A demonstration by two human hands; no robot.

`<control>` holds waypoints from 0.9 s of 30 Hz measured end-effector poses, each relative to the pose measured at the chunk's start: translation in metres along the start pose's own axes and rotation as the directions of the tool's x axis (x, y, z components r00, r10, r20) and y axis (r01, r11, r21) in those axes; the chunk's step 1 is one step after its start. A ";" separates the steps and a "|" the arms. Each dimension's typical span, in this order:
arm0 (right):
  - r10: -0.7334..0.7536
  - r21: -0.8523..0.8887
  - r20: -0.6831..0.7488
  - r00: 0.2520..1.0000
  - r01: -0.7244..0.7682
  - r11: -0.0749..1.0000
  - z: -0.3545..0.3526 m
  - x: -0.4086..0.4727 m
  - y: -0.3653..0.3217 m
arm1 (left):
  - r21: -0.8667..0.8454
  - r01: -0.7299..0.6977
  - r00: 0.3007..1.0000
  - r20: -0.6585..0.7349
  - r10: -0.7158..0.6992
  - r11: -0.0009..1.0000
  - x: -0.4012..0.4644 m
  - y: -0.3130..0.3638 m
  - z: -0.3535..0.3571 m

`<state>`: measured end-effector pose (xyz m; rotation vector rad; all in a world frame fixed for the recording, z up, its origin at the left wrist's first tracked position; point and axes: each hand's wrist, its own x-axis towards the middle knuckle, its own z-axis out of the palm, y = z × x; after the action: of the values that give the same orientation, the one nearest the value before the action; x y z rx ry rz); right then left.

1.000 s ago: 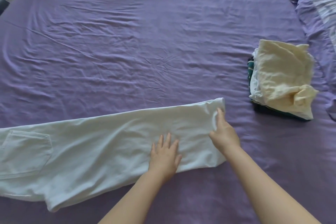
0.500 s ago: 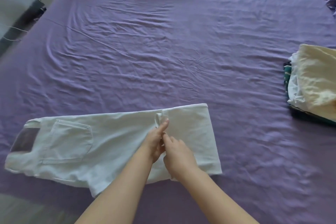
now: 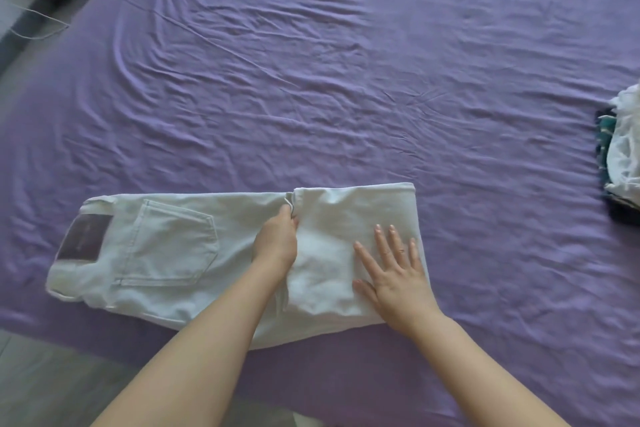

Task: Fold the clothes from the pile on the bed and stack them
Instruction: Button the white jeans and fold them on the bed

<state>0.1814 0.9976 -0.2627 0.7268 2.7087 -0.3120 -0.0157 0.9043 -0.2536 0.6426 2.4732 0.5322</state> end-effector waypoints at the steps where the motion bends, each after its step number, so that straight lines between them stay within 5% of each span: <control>1: -0.016 -0.025 0.053 0.998 0.017 1.000 0.007 0.004 0.000 | 0.009 0.001 1.000 -0.002 -0.001 1.000 0.001 -0.005 -0.001; 5: -0.039 -0.036 0.134 0.990 0.044 0.998 0.022 0.014 -0.013 | -0.062 0.059 0.998 0.005 -0.059 0.996 0.002 -0.025 -0.003; 11: 0.044 -0.054 0.207 0.977 -0.034 0.998 0.027 0.023 -0.023 | -0.391 0.238 0.971 0.100 -0.216 0.889 -0.019 -0.042 0.003; 17: 0.072 -0.063 0.229 0.971 -0.059 0.996 0.021 0.023 -0.027 | -0.223 0.000 0.983 0.179 0.041 0.975 -0.054 -0.060 0.007; 21: 0.067 -0.061 0.206 0.976 -0.055 0.997 0.018 0.019 -0.034 | -0.132 0.034 0.987 0.163 -0.012 0.991 -0.056 -0.050 0.005; 24: 0.027 -0.076 0.175 0.984 -0.014 0.997 0.021 0.020 -0.034 | 0.181 0.043 0.999 0.025 -0.048 0.983 -0.062 -0.043 0.006; 27: -0.021 -0.082 0.082 0.996 0.028 0.996 0.020 0.027 -0.031 | 0.494 -0.182 0.974 -0.031 0.226 0.850 -0.063 -0.033 0.010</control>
<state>0.1481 0.9776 -0.2871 0.6438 2.6382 -0.2278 0.0265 0.8462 -0.2534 1.1119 2.6547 -0.0095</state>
